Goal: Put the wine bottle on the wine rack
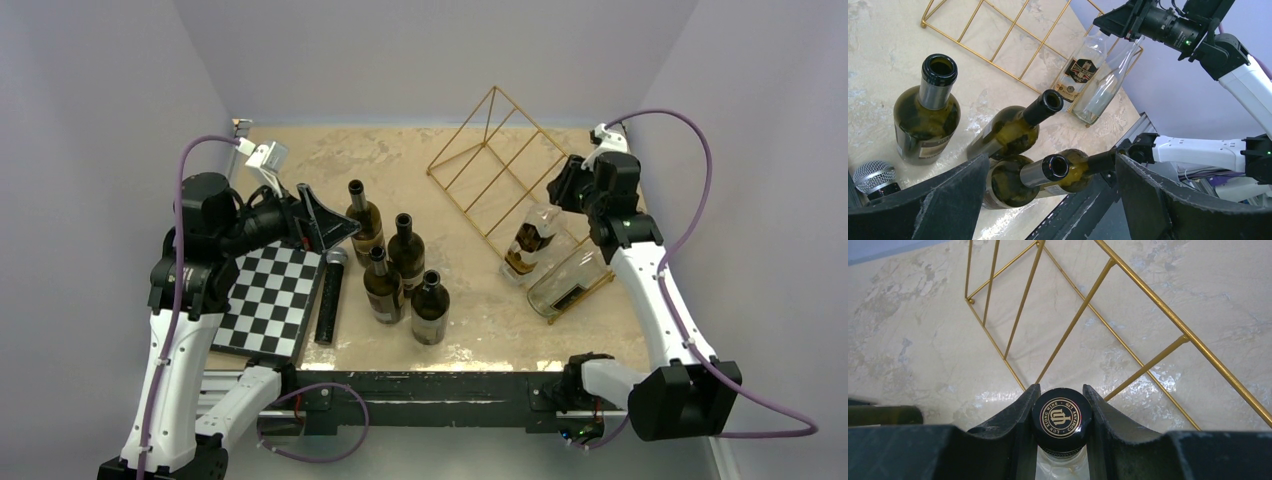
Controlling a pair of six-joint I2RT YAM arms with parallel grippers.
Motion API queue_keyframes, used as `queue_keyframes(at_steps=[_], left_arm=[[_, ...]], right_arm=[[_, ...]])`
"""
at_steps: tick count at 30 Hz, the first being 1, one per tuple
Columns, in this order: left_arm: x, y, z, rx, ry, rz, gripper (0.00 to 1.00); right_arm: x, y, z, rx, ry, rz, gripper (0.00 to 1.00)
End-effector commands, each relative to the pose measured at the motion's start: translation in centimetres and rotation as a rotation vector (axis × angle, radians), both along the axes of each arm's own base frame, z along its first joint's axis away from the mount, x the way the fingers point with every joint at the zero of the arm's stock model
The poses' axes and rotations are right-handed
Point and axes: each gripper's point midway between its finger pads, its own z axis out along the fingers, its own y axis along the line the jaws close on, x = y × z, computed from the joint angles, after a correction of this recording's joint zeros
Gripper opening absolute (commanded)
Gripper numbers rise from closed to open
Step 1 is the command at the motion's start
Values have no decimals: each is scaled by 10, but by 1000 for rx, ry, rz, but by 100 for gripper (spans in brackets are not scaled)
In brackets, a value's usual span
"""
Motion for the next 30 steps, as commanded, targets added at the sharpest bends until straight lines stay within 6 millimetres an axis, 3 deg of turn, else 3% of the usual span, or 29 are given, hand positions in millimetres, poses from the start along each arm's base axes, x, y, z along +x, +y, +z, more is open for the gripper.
queue_keyframes(at_steps=[1,9,15,25,27,30], left_arm=[[-1,-2,2,-8,-20,-16,99],[-2,-2,2,-5,-23,-15,99],[-2,-2,0,-3,-19,-12,99],[-1,-2,-1,0,-17,-14,98],[-1,-2,-2,1,-14,-15,99],[0,-2,-2,1,-14,-13,98]], right_arm=[[-6,-3,-15,47,20,-58,27],[-8,-19,-42,101,61,-187,30],[-10,-31,-51,133,75,-289,46],[-21,-50,-69,152,140,-441,45],[-23,-53,-70,147,157,-470,52],[-26,-59,-70,143,155,-508,70]])
